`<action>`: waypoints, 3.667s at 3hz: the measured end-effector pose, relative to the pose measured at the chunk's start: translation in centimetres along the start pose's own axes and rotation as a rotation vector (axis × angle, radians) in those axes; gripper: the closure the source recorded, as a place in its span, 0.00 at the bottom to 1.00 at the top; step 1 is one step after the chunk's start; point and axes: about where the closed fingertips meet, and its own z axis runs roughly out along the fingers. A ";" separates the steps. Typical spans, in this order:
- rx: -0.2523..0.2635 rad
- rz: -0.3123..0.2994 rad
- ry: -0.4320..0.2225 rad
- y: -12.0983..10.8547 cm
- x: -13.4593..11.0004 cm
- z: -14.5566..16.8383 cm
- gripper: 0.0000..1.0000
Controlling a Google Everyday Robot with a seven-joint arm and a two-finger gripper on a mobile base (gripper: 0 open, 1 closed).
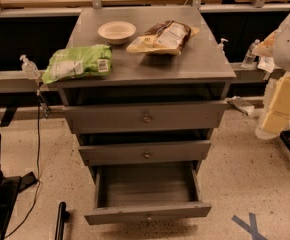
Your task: Close bottom drawer
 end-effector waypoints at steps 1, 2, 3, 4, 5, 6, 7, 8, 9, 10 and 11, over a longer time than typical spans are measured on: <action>0.000 0.000 0.000 0.0 0.0 0.0 0.00; 0.005 0.019 -0.073 -0.2 0.0 2.0 0.00; -0.129 0.051 -0.314 3.6 0.3 13.4 0.00; -0.156 0.194 -0.563 4.9 1.4 20.8 0.00; -0.159 0.307 -0.667 4.2 2.0 23.5 0.00; -0.261 0.231 -0.688 6.1 -0.1 25.6 0.00; -0.354 0.227 -0.850 10.2 -2.8 29.9 0.00; -0.445 0.216 -0.999 14.4 -4.7 35.5 0.00; -0.547 0.265 -0.994 17.8 -5.2 42.0 0.00; -0.573 0.282 -0.984 18.3 -5.4 43.0 0.00; -0.521 0.275 -0.909 18.5 -4.6 44.3 0.00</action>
Offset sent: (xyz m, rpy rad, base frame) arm 0.0377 0.0093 -0.0927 0.3670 -0.0906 -0.0066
